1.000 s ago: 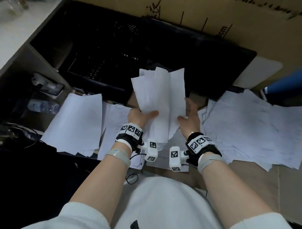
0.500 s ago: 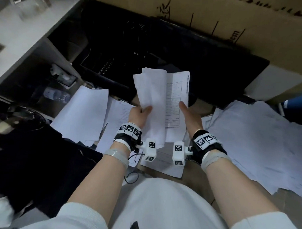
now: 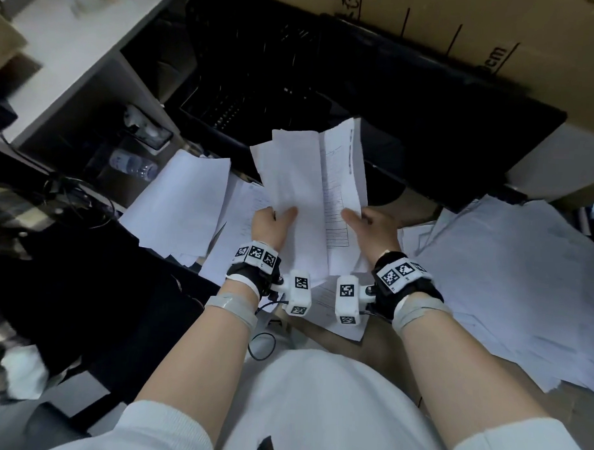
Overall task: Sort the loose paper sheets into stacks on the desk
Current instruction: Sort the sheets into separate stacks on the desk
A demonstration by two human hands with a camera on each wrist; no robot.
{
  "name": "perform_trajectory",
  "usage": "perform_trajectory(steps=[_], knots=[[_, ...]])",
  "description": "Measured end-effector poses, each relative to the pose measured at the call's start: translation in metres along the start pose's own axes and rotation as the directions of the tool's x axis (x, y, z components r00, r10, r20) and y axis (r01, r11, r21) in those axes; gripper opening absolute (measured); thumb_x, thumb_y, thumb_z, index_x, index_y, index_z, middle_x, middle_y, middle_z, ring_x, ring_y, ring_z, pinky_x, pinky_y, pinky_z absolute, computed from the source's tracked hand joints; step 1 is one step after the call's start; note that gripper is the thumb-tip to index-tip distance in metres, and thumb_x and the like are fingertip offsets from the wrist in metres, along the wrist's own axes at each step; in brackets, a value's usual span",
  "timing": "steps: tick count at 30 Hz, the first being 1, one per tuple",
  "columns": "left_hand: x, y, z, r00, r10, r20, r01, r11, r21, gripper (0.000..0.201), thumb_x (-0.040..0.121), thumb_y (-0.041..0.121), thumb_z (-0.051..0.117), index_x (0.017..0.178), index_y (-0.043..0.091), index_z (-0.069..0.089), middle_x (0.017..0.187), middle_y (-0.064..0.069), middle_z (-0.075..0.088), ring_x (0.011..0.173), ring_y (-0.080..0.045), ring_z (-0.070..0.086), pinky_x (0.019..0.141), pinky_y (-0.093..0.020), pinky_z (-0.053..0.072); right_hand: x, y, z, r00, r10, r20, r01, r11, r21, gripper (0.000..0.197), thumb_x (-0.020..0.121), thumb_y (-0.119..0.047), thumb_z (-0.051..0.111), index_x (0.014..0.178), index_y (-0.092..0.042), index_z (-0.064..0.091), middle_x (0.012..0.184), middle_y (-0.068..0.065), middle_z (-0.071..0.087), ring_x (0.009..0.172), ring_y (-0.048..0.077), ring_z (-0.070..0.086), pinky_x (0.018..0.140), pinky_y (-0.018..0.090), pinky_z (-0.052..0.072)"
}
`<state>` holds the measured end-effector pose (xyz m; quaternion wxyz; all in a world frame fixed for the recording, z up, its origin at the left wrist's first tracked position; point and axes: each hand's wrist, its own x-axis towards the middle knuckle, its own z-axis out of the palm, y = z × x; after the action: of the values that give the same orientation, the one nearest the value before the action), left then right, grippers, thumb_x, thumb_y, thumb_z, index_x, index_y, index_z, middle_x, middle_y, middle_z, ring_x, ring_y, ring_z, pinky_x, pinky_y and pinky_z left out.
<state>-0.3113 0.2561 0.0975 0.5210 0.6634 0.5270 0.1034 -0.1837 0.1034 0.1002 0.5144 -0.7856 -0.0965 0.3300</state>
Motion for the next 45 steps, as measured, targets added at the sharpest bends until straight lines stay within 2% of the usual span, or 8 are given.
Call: perform_trajectory(steps=[6, 11, 15, 27, 33, 38, 42, 45], knots=[[0.008, -0.034, -0.007, 0.992, -0.094, 0.082, 0.097, 0.994, -0.041, 0.044, 0.075, 0.040, 0.075, 0.057, 0.017, 0.044, 0.058, -0.007, 0.036, 0.057, -0.017, 0.038, 0.059, -0.031, 0.032, -0.014, 0.031, 0.003, 0.982, 0.110, -0.151, -0.129, 0.984, -0.126, 0.044, 0.082, -0.048, 0.068, 0.068, -0.009, 0.058, 0.062, 0.002, 0.054, 0.056, 0.021, 0.048, 0.059, 0.029, 0.040], [0.003, -0.052, 0.007, 0.975, -0.129, 0.179, 0.139, 0.989, -0.046, 0.045, 0.072, 0.043, 0.077, 0.050, 0.021, 0.044, 0.055, -0.004, 0.044, 0.054, -0.016, 0.045, 0.058, -0.033, 0.037, -0.026, 0.041, 0.002, 0.974, 0.112, -0.198, -0.135, 0.985, -0.104, 0.027, 0.079, -0.034, 0.079, 0.101, -0.018, 0.077, 0.097, -0.009, 0.073, 0.093, 0.016, 0.069, 0.078, 0.018, 0.048], [-0.001, -0.050, -0.008, 0.979, -0.098, 0.180, 0.100, 0.995, 0.001, 0.044, 0.087, 0.026, 0.074, 0.052, 0.019, 0.049, 0.048, 0.006, 0.049, 0.049, -0.013, 0.048, 0.057, -0.024, 0.038, -0.030, 0.026, 0.017, 0.978, 0.169, -0.126, -0.181, 0.980, -0.088, 0.041, 0.075, -0.068, 0.070, 0.082, -0.028, 0.076, 0.082, -0.017, 0.072, 0.080, 0.006, 0.065, 0.086, 0.023, 0.051], [0.026, -0.078, -0.092, 0.982, -0.173, -0.081, 0.172, 0.985, -0.014, 0.036, 0.088, 0.024, 0.069, 0.057, 0.018, 0.052, 0.055, 0.003, 0.052, 0.055, -0.014, 0.049, 0.056, -0.025, 0.036, -0.015, -0.035, 0.101, 0.989, -0.141, -0.036, 0.137, 0.987, -0.086, 0.025, 0.085, -0.004, 0.067, 0.087, -0.027, 0.075, 0.104, -0.018, 0.071, 0.093, -0.011, 0.061, 0.086, 0.010, 0.046], [0.042, -0.088, -0.135, 0.941, -0.244, -0.234, 0.223, 0.968, -0.112, 0.029, 0.089, 0.019, 0.065, 0.065, 0.011, 0.052, 0.059, 0.005, 0.051, 0.063, -0.021, 0.050, 0.056, -0.020, 0.033, -0.001, -0.051, 0.132, 0.979, -0.099, -0.177, 0.101, 0.995, 0.002, 0.064, 0.087, -0.016, 0.065, 0.143, -0.035, 0.039, 0.143, -0.010, 0.049, 0.116, -0.006, 0.047, 0.093, 0.015, 0.039], [0.056, -0.105, -0.166, 0.960, -0.259, -0.104, 0.254, 0.965, -0.066, 0.022, 0.087, 0.021, 0.066, 0.074, 0.004, 0.063, 0.062, -0.001, 0.059, 0.058, -0.017, 0.056, 0.053, -0.022, 0.040, 0.005, -0.073, 0.191, 0.982, -0.187, -0.010, 0.186, 0.980, -0.074, 0.022, 0.091, -0.030, 0.061, 0.069, -0.031, 0.064, 0.064, -0.018, 0.057, 0.063, 0.005, 0.048, 0.069, 0.027, 0.044], [0.053, -0.116, -0.180, 0.963, -0.269, 0.018, 0.270, 0.962, -0.046, 0.036, 0.091, 0.018, 0.065, 0.059, 0.014, 0.050, 0.047, 0.007, 0.049, 0.037, 0.000, 0.042, 0.043, -0.014, 0.035, 0.011, -0.113, 0.231, 0.959, -0.279, 0.059, 0.269, 0.953, 0.136, 0.010, 0.095, -0.018, 0.061, 0.095, -0.014, 0.071, 0.088, -0.009, 0.071, 0.080, 0.003, 0.064, 0.077, 0.022, 0.054], [0.059, -0.130, -0.202, 0.938, -0.286, -0.197, 0.258, 0.954, -0.155, 0.023, 0.090, 0.016, 0.068, 0.071, 0.005, 0.061, 0.065, -0.002, 0.060, 0.056, -0.011, 0.055, 0.055, -0.018, 0.046, 0.023, -0.127, 0.261, 0.967, -0.247, 0.068, 0.223, 0.942, 0.253, 0.015, 0.096, -0.015, 0.058, 0.108, -0.017, 0.066, 0.106, -0.001, 0.073, 0.099, 0.013, 0.069, 0.087, 0.028, 0.056]])
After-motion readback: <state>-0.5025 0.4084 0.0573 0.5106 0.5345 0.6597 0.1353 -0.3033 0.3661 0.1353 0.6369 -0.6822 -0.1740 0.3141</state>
